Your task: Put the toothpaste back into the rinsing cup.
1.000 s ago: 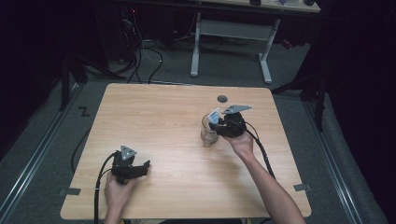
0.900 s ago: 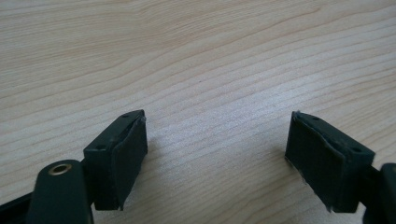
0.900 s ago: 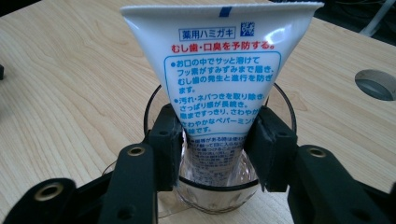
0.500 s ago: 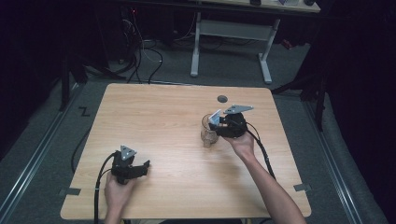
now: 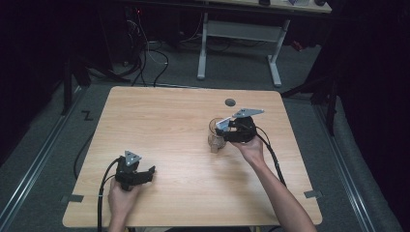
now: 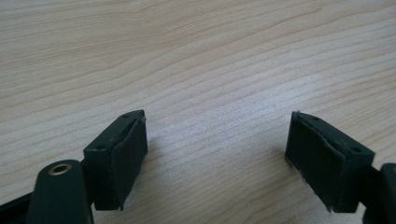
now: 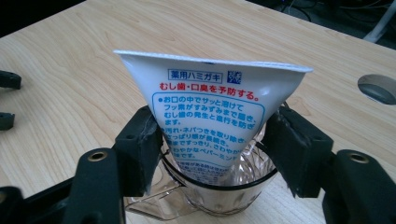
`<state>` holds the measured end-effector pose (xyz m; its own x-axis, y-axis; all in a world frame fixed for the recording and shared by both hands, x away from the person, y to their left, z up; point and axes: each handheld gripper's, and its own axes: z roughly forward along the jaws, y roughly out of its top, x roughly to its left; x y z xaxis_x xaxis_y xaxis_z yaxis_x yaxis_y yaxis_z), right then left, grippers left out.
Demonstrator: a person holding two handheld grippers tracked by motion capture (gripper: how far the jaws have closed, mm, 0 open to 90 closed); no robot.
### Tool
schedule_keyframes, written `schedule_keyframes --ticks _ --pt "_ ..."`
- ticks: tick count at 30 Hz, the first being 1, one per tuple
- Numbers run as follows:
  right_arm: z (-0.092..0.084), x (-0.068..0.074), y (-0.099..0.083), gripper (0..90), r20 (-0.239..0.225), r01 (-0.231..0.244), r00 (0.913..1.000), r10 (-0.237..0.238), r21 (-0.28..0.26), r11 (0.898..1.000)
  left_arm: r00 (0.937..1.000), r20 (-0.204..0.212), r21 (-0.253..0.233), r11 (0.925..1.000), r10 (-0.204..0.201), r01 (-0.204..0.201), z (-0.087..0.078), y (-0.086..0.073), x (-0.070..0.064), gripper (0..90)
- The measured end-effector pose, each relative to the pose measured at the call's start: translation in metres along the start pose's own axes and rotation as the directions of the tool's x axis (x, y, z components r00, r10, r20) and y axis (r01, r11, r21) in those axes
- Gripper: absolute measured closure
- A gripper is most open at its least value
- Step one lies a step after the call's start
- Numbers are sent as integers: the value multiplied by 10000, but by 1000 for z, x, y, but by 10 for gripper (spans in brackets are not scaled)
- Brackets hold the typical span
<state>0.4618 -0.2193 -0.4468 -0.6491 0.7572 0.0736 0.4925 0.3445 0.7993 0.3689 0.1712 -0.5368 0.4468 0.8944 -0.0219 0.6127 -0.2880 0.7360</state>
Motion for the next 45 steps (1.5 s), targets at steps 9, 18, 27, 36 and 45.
schedule_keyframes --ticks 9,18,27,36,45 --pt "-4 -2 -1 348 -140 -79 9999 76 -192 9998 10000 -5 -3 10000 -3 3 0 0 0 209" --pt "-12 0 -3 345 -106 -25 9999 21 -396 9992 10000 -25 -15 10000 -1 1 0 0 0 209" --pt "-23 0 -7 346 92 104 9999 -100 -466 9989 10000 -35 0 10000 20 -20 0 0 0 209" --pt "-35 -4 -13 354 161 -52 9999 63 -645 9979 10000 -37 -7 10000 15 -15 0 0 0 209" --pt "-51 -13 -24 368 252 -397 9988 423 -945 9947 10000 -42 2 10000 24 -24 0 0 -1 209"
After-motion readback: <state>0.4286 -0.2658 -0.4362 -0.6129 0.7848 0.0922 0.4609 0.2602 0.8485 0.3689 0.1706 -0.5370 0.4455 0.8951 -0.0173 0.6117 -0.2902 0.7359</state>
